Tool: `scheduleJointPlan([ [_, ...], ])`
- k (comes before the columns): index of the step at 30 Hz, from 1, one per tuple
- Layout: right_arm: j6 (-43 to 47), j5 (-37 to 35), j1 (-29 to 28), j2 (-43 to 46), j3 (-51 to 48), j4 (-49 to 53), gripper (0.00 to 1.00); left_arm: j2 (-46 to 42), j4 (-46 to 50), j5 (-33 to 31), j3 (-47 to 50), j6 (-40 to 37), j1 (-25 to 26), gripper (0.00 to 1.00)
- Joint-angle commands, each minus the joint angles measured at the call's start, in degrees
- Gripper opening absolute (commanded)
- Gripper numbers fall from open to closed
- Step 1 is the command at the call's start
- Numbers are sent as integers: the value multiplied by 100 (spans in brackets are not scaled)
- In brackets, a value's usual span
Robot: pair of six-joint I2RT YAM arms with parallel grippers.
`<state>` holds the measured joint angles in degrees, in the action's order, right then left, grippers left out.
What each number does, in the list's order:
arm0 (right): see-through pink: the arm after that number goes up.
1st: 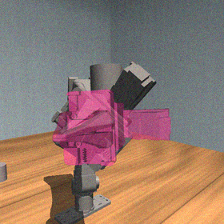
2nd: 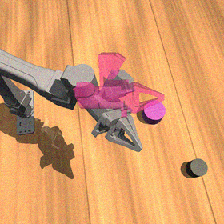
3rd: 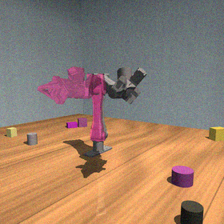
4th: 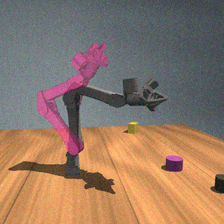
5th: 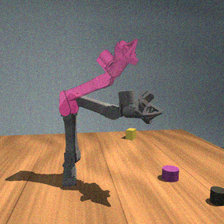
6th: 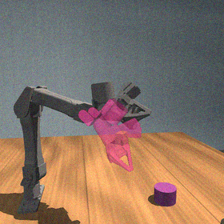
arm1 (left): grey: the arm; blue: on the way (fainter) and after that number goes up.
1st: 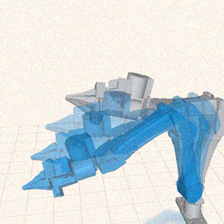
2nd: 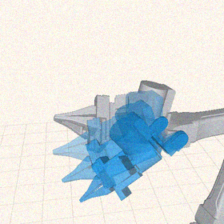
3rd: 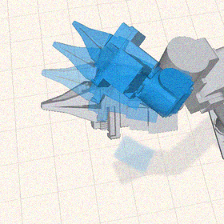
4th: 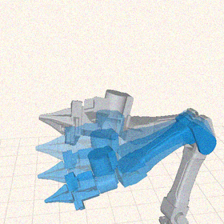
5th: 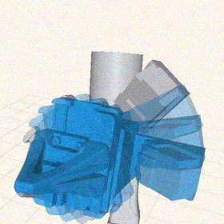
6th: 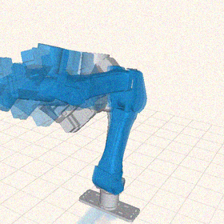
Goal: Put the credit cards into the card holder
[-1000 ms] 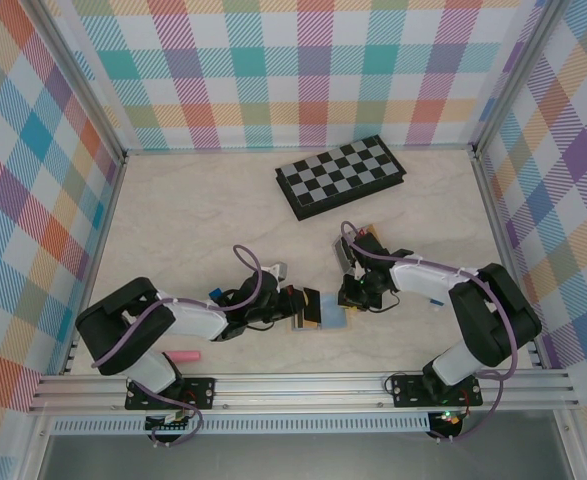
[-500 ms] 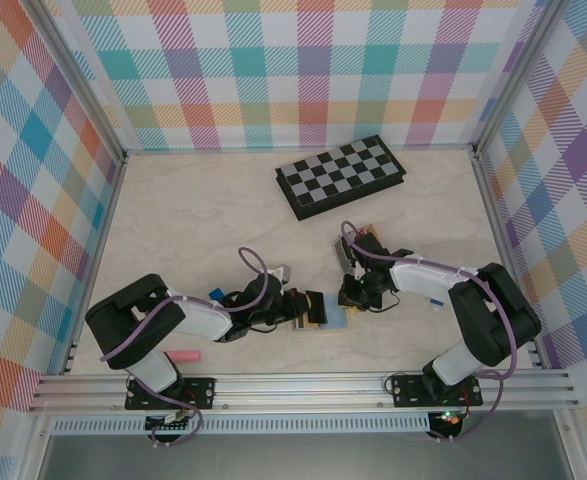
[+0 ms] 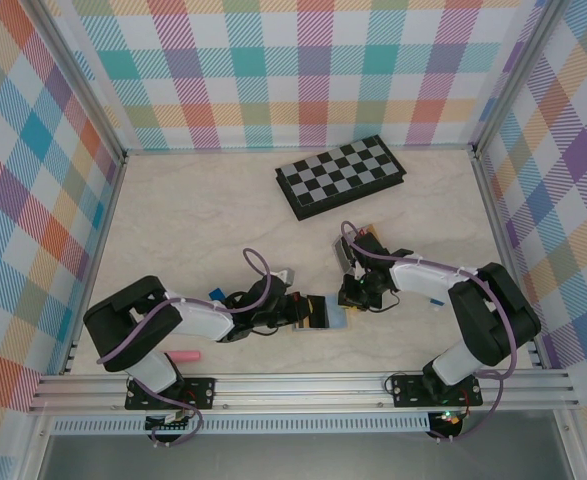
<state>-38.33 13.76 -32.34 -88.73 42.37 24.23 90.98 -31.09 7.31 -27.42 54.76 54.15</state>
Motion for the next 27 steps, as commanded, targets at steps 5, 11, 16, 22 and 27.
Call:
scheduleJointPlan([
  [5,32,-279,-36,-429,-200,-14,17,184,418,-132,26,598,140,0],
  [11,19,-269,-36,-448,-197,-17,17,167,516,-392,228,1080,158,0],
  [16,10,-268,-36,-465,-192,-31,17,227,611,-309,92,967,171,0],
  [22,7,-268,-38,-467,-176,-14,17,-82,1100,-491,65,787,184,0],
  [27,35,-257,-36,-477,-121,50,17,-182,1212,-507,66,747,184,0],
])
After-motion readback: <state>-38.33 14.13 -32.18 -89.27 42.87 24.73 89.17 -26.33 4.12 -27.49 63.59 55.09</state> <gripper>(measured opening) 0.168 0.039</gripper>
